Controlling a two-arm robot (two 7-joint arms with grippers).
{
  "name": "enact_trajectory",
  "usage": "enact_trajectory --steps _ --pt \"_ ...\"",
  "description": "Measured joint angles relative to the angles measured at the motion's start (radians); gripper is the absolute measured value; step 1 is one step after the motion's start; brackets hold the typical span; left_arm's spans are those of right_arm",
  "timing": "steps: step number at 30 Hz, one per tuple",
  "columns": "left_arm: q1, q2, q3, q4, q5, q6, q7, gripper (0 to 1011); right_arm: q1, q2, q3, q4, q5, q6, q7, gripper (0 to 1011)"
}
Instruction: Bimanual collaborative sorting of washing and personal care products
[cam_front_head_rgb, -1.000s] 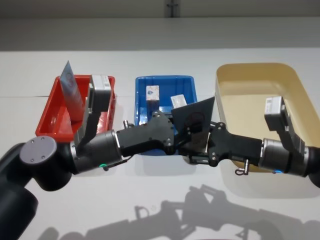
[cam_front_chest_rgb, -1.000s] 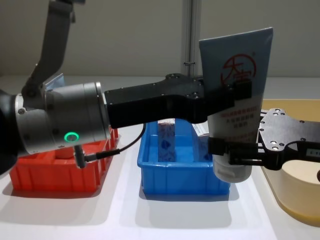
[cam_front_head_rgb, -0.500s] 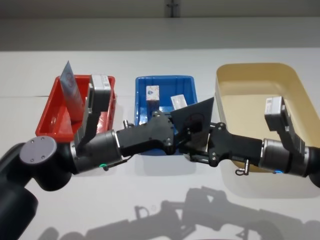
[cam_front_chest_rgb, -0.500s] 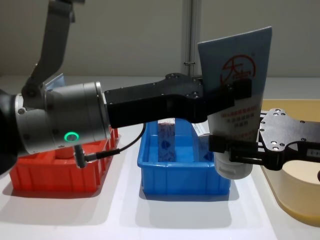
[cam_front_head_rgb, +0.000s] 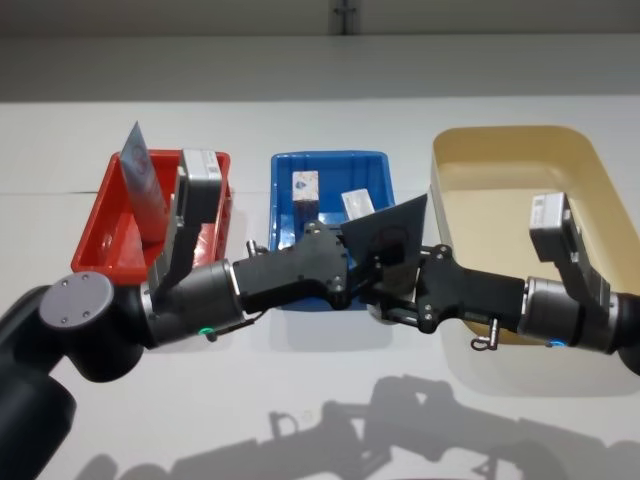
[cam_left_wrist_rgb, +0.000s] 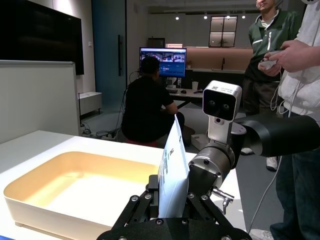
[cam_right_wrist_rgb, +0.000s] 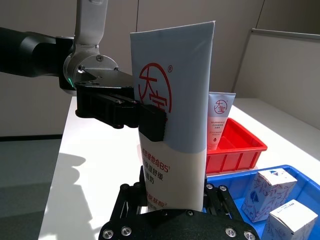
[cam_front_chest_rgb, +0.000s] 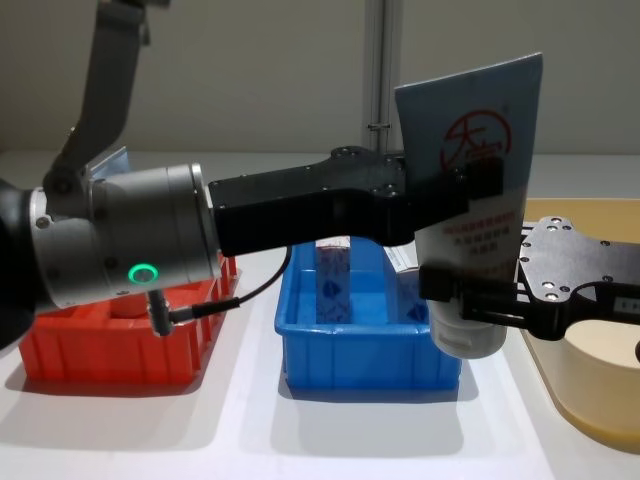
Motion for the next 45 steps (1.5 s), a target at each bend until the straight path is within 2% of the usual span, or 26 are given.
enact_trajectory --steps 13,26,30,34,36,43,45 --pt "0.000 0.000 0.000 0.000 0.000 0.000 0.000 222 0.000 0.000 0.000 0.000 0.000 0.000 0.000 476" --pt "0.000 0.000 0.000 0.000 0.000 0.000 0.000 222 0.000 0.000 0.000 0.000 0.000 0.000 0.000 476" --pt "0.000 0.000 0.000 0.000 0.000 0.000 -0.001 288 0.000 0.000 0.000 0.000 0.000 0.000 -0.001 475" --pt "0.000 0.000 0.000 0.000 0.000 0.000 -0.001 443 0.000 0.000 0.000 0.000 0.000 0.000 -0.001 475" --pt "0.000 0.000 0.000 0.000 0.000 0.000 -0.001 474 0.000 0.000 0.000 0.000 0.000 0.000 -0.001 475" --pt "0.000 0.000 0.000 0.000 0.000 0.000 -0.001 719 0.000 0.000 0.000 0.000 0.000 0.000 -0.001 475" --pt "0.000 0.000 0.000 0.000 0.000 0.000 -0.001 755 0.000 0.000 0.000 0.000 0.000 0.000 -0.001 475"
